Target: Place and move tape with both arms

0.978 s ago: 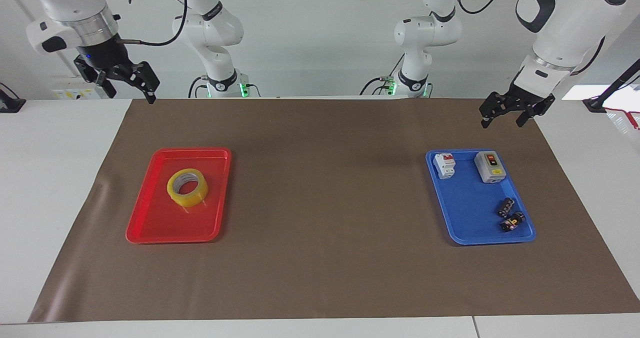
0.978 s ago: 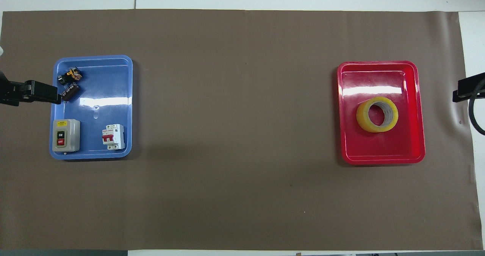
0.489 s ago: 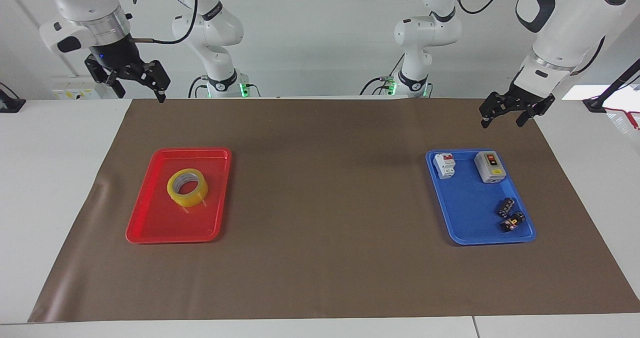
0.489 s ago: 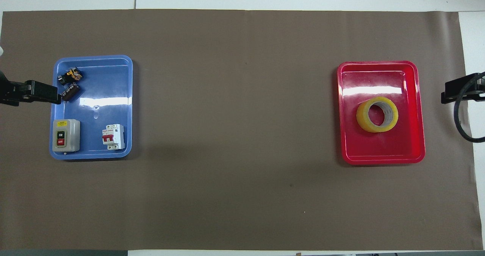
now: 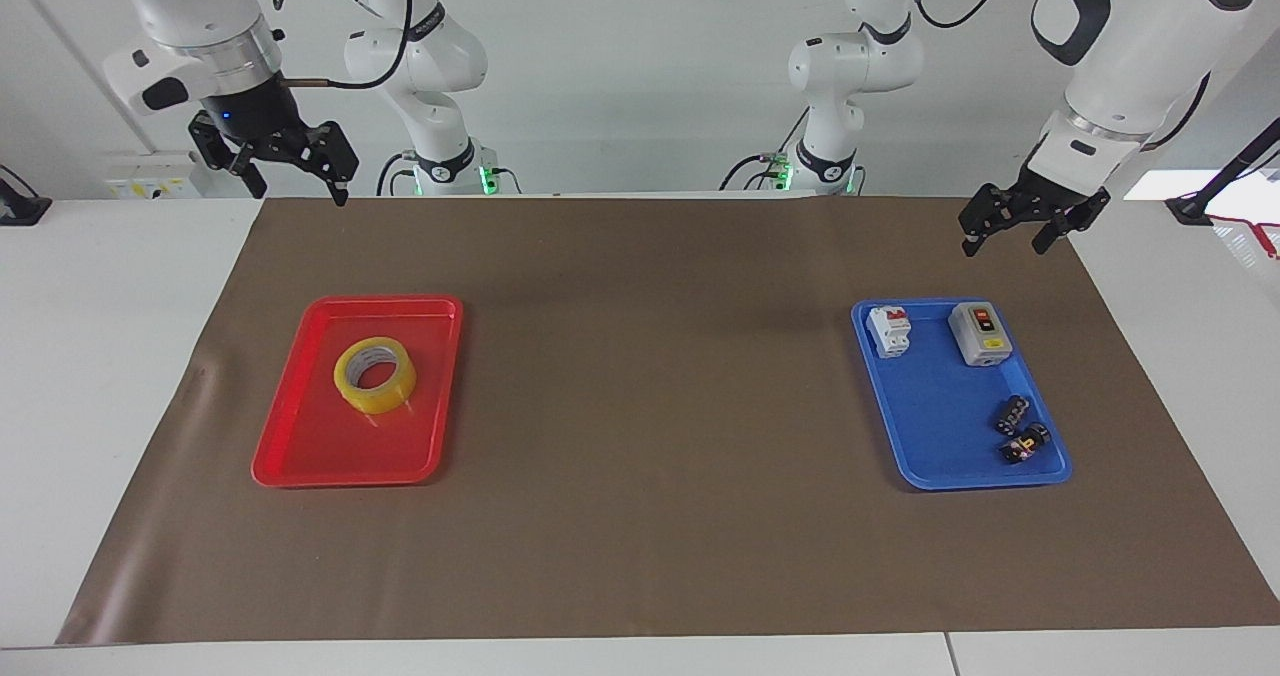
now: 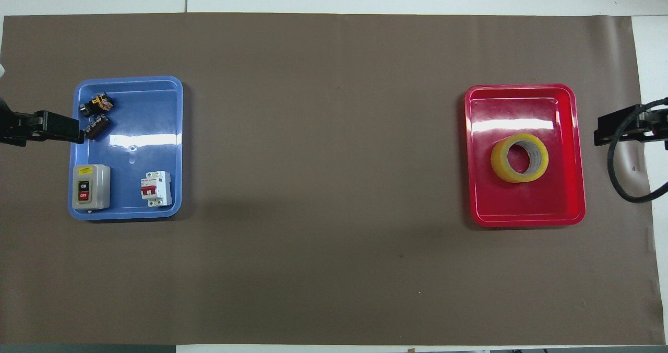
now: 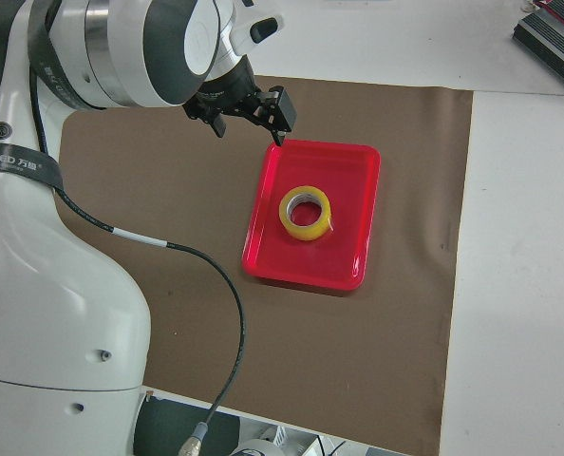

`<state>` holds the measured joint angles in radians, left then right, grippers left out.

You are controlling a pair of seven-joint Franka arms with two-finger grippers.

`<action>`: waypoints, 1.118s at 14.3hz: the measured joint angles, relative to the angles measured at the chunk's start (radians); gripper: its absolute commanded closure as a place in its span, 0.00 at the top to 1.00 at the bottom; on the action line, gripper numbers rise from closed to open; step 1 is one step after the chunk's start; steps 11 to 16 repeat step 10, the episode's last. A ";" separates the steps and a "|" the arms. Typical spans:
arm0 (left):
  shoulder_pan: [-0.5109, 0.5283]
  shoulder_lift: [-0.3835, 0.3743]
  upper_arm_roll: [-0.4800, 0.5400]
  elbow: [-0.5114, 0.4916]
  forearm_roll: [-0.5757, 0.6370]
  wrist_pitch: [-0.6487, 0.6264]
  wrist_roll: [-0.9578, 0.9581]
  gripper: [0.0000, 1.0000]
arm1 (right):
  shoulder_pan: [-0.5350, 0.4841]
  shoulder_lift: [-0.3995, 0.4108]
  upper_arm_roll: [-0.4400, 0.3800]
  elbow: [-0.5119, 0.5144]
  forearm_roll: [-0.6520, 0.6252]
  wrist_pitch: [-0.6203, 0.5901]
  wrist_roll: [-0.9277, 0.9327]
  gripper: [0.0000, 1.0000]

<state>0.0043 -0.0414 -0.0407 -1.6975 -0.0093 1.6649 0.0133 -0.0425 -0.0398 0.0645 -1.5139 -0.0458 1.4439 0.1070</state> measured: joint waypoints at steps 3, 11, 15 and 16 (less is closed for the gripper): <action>0.000 0.000 0.000 0.000 0.000 0.000 0.000 1.00 | -0.004 0.000 -0.004 0.000 0.000 0.000 -0.022 1.00; 0.000 0.000 0.000 0.000 0.000 0.000 0.000 1.00 | -0.003 0.000 -0.004 0.000 0.000 0.000 -0.024 1.00; 0.000 0.000 0.000 0.000 0.000 0.000 0.000 1.00 | -0.003 0.000 -0.004 0.000 0.000 0.000 -0.024 1.00; 0.000 0.000 0.000 0.000 0.000 0.000 0.000 1.00 | -0.003 0.000 -0.004 0.000 0.000 0.000 -0.024 1.00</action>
